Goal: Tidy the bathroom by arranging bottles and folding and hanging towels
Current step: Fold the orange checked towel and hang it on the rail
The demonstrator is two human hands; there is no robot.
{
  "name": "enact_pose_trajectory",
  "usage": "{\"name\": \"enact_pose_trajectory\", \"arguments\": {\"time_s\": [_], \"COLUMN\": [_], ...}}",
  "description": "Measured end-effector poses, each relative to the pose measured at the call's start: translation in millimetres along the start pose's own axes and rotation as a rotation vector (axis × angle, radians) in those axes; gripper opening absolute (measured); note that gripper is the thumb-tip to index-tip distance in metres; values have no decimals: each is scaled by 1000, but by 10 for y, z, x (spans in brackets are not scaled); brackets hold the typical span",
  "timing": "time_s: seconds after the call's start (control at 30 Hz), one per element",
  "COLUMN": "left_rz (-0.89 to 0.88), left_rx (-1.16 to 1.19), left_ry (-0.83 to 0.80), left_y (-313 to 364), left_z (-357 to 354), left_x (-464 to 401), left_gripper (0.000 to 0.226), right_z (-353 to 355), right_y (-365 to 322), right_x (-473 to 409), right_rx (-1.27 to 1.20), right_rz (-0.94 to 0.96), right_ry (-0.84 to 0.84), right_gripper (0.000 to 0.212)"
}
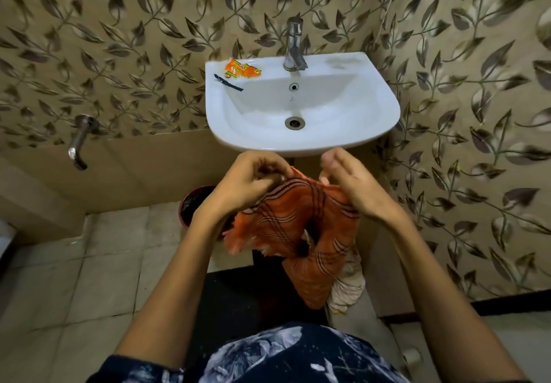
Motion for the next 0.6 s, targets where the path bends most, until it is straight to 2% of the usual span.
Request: {"name": "enact_pose_trajectory", "arguments": {"time_s": [0.07, 0.13, 0.17, 0.23, 0.37, 0.43, 0.5, 0.6], "left_rz": [-49, -76, -71, -22, 90, 140, 167, 207], "left_rx": [8, 0, 6, 40, -15, -39, -32, -46], "left_ry": [-21, -35, -39, -64, -187, -239, -256, -269], "left_y": [118, 195, 204, 178, 52, 5, -12, -24], "left_z": [-72, -125, -143, -160, -153, -151, -150, -141], "left_x": [-7, -4, 7, 47, 130, 159, 177, 191], "left_gripper": [18, 16, 14, 13, 21, 21, 22, 24], "right_z": [-127, -162, -121, 26, 287, 333, 337, 284], "right_y": [21, 22, 11, -6, 11, 25, 40, 85], "right_x": [60, 103, 102, 89, 108, 118, 97, 66], "right_rx": [236, 361, 355, 297, -27, -109, -42, 110], "right_rz": [6, 63, 85, 90, 45, 34, 47, 52], "right_ry": [-135, -151, -106, 22, 226, 249, 232, 116], "right_gripper": [38, 23, 18, 22, 29, 31, 28, 19]}}
Point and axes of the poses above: each hand's wrist, its own x-axis away from the middle knuckle, its own z-axis out of the back of the hand, y = z × x, the point moved 6 cm from there along -x, towards the middle knuckle, and after that the axes turned 1 degree about -x, right-handed, at the moved point
